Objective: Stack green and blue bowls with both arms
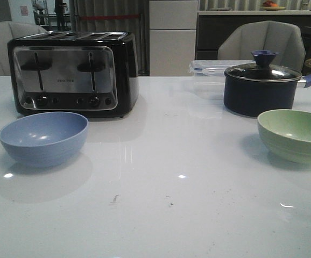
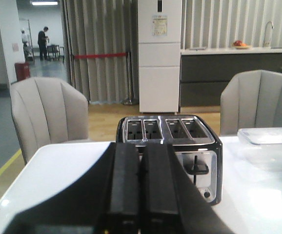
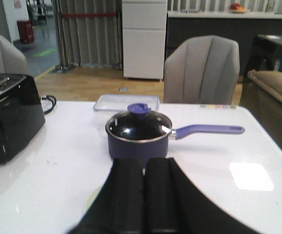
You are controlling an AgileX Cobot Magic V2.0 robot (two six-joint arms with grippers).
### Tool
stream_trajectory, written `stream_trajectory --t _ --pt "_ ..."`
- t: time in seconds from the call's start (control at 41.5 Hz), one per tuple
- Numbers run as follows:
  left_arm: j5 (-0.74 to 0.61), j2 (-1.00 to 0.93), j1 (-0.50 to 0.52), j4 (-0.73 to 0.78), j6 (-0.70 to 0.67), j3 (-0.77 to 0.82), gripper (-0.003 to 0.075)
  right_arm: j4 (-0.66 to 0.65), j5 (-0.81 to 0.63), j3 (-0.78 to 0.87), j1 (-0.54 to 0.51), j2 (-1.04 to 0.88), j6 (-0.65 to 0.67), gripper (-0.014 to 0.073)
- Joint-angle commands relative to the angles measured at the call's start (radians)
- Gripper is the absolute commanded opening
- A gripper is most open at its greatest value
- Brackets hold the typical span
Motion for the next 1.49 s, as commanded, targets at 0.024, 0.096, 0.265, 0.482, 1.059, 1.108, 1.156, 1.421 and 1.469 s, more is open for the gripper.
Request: stream_trajectory --t 0.024,0.096,0.265,0.482,1.059,1.108,1.156,1.421,1.469 --pt "-0.012 0.100 -0.008 -0.003 -0.010 -0.082 0.0093 -0.014 0.027 -0.102 -0.001 0.126 -0.002 0.0057" --pt "0.000 0.142 -0.008 -0.003 -0.010 -0.082 0.0093 -0.014 0.043 -0.106 -0.001 0.183 -0.002 0.0057" --pt "0.115 0.219 -0.008 -0.003 -0.010 -0.082 0.0093 -0.014 0.089 -0.106 -0.001 0.303 -0.002 0.0057" --pt "0.184 0.302 -0.008 -0.003 -0.010 -0.082 0.0093 -0.014 0.115 -0.106 -0.001 0.453 -0.002 0.0057" --pt "0.213 0.374 -0.008 -0.003 -0.010 -0.082 0.0507 -0.014 0.082 -0.113 -0.003 0.762 -0.002 0.0580" --pt "0.213 0.374 -0.008 -0.003 -0.010 -0.082 0.0507 -0.012 0.082 -0.130 -0.010 0.790 -0.001 0.0580" --pt "0.213 0.374 -0.008 -0.003 -0.010 -0.082 0.0507 -0.006 0.092 -0.153 -0.020 0.821 -0.001 0.0580" --pt "0.213 0.374 -0.008 -0.003 -0.010 -0.082 0.0507 0.030 0.183 -0.354 -0.103 1.034 -0.002 0.0580" --pt "0.213 0.374 -0.008 -0.003 -0.010 -0.082 0.0507 0.031 0.198 -0.391 -0.107 1.073 -0.002 0.0580"
